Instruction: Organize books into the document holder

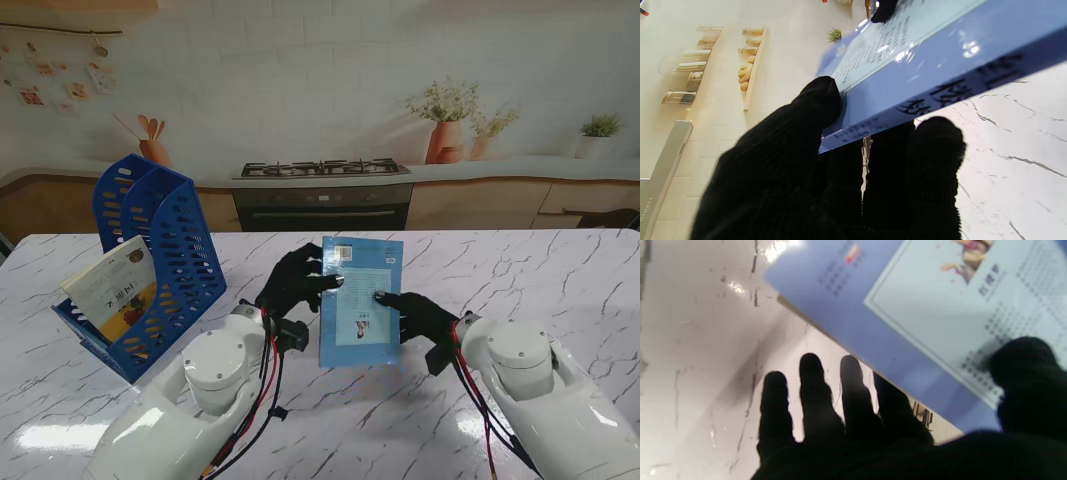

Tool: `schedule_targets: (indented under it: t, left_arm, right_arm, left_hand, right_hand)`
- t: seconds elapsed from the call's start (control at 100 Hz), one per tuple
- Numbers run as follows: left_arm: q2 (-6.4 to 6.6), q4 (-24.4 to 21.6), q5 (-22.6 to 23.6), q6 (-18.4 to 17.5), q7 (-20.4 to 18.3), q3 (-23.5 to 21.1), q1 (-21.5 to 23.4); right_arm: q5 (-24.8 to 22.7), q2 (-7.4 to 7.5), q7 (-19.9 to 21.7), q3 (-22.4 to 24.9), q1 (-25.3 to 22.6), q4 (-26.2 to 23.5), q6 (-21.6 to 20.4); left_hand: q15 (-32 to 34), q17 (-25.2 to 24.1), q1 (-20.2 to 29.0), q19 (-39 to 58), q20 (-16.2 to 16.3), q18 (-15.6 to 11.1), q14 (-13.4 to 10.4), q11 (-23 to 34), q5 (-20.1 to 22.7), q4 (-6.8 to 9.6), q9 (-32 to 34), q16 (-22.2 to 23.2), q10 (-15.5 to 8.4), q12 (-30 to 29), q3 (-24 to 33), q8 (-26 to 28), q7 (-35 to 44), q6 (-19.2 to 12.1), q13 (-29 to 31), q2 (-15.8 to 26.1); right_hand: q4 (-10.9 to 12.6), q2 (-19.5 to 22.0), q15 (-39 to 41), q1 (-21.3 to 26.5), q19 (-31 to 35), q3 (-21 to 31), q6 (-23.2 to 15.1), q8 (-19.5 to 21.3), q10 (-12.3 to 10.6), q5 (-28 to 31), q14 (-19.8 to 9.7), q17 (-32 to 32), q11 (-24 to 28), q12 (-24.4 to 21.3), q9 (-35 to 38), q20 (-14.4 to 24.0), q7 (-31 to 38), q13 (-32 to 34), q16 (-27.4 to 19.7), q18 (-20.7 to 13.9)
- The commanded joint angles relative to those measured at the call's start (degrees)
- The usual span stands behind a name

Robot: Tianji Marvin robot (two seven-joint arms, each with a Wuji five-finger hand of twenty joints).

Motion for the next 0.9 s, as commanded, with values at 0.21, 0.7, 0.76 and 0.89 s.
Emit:
schedule_targets:
  t: [0.21, 0.7, 0.76, 0.89]
  left_arm:
    - [-1.15, -3.3, 3.1, -1.2, 1.8, 0.7, -1.9]
    - [-1.92, -1.9, 0.4, -1.8, 2.2, 2.2, -3.8]
    - [-2.02, -1.3, -0.2, -1.7, 2.1, 2.3, -4.0]
    - [-2.18, -0.1, -0.9, -1.0, 2.0, 2.1, -4.3]
  right_arm:
    - [1.7, -1.24, -3.7, 0.4, -1.7, -0.6, -0.1]
    - [15.2, -3.49, -4.9, 2.2, -2.7, 1.3, -4.5]
    - [17.3, -3.90, -5.5, 2.6, -2.8, 1.2, -4.7]
    - [20.5, -4.48, -6.2, 3.4, -3.2, 0.8, -5.4]
  left_hand:
    - [2.7, 2.0, 7.3, 5.6, -0.6, -6.4, -1.7, -0.7, 1.7, 3.32, 2.1, 0.1, -1.7, 1.4, 10.1, 5.1, 7.4, -11.6, 5.8, 2.5]
    - [2.7, 2.2, 7.2, 5.6, -0.9, -6.6, -2.0, -0.9, 1.5, 3.26, 2.1, 0.4, -1.5, 1.9, 10.3, 5.6, 7.2, -11.4, 6.0, 2.6]
    - [2.7, 2.2, 7.2, 5.6, -0.9, -6.6, -2.0, -1.0, 1.5, 3.26, 2.0, 0.4, -1.5, 1.9, 10.3, 5.7, 7.2, -11.4, 5.9, 2.6]
    - [2.7, 2.2, 7.3, 5.6, -1.0, -6.6, -2.0, -1.0, 1.4, 3.23, 2.0, 0.4, -1.6, 2.0, 10.2, 5.7, 7.1, -11.4, 5.9, 2.7]
  right_hand:
    - [-0.2, 3.7, 0.1, -5.2, 1.2, -1.4, 0.7, 0.6, 0.3, -2.8, -0.8, 1.5, 0.7, 1.7, -1.5, 1.6, -0.8, 0.4, 0.5, 12.3]
    - [0.0, 1.7, 5.6, -8.1, 3.9, 2.2, -2.5, 4.3, -2.8, 2.8, -4.8, 1.3, 7.3, 8.0, 8.0, 4.6, 3.7, 8.8, 5.2, 9.0]
    - [0.1, 0.1, 8.4, -6.9, 5.4, 3.0, -3.0, 5.5, -3.0, 5.1, -6.0, 2.5, 9.8, 9.9, 10.5, 6.0, 5.5, 11.8, 7.3, 9.1]
    - [0.6, -4.2, 20.4, 1.8, 10.0, 2.4, -6.0, 11.1, -4.8, 10.5, -9.1, 6.2, 19.2, 16.5, 15.7, 13.8, 11.3, 16.9, 15.6, 8.2]
